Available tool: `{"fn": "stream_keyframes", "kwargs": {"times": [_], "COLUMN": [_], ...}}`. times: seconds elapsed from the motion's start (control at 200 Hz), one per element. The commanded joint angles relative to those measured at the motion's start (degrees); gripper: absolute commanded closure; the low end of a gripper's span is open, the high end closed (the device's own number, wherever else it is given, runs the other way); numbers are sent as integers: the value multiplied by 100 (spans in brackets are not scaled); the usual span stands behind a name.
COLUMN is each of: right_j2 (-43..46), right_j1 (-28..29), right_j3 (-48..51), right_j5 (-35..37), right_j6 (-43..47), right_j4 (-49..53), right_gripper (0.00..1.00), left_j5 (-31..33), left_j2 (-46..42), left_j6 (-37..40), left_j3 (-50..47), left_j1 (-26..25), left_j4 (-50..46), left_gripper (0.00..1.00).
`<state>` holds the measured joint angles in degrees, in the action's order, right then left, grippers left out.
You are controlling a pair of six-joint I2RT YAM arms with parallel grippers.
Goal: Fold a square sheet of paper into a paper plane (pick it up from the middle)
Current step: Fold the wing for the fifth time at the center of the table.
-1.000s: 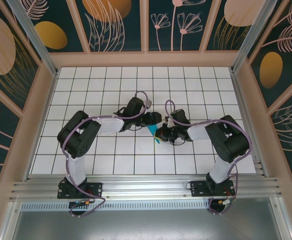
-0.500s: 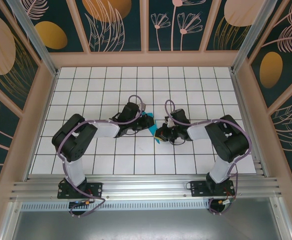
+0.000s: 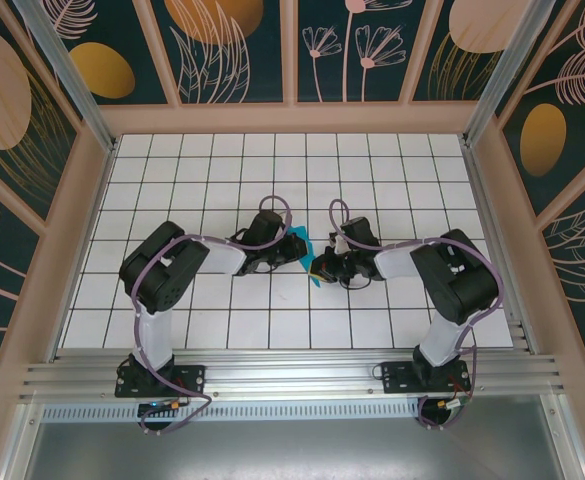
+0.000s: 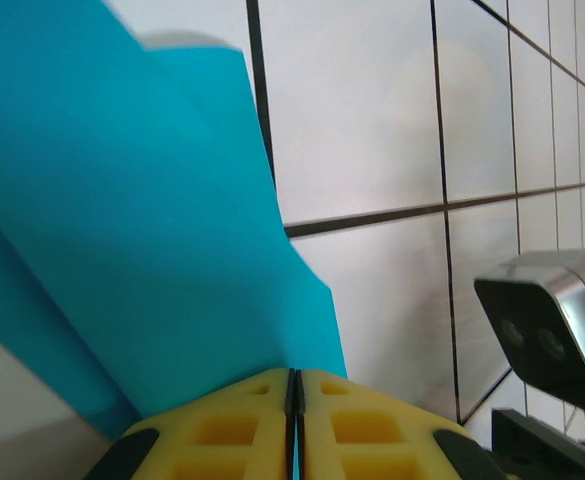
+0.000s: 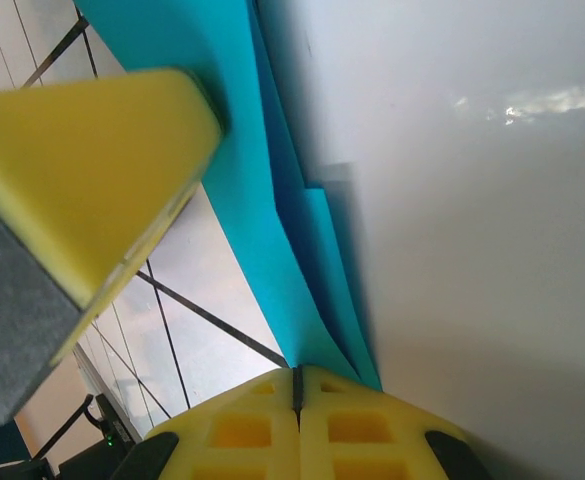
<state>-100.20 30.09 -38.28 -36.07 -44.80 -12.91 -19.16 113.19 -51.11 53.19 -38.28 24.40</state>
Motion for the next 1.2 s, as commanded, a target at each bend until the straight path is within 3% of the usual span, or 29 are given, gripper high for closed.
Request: {"fn": "stream_keyframes", "kwargs": {"times": [0.0, 1.196], "right_j2": [-492, -447], "right_j1": [94, 209], "right_j3": [225, 397], "right_j5": [564, 722], "right_j6": [304, 434], "right_j4": [1250, 1378], "right_gripper": [100, 100], "left_j5": [390, 878], "left_j2": [227, 625], "left_j6": [167, 1286], "left_j3": [183, 1471], "left_j1": [158, 1051], "left_j4": [-260, -2119], "left_gripper": [87, 86]}}
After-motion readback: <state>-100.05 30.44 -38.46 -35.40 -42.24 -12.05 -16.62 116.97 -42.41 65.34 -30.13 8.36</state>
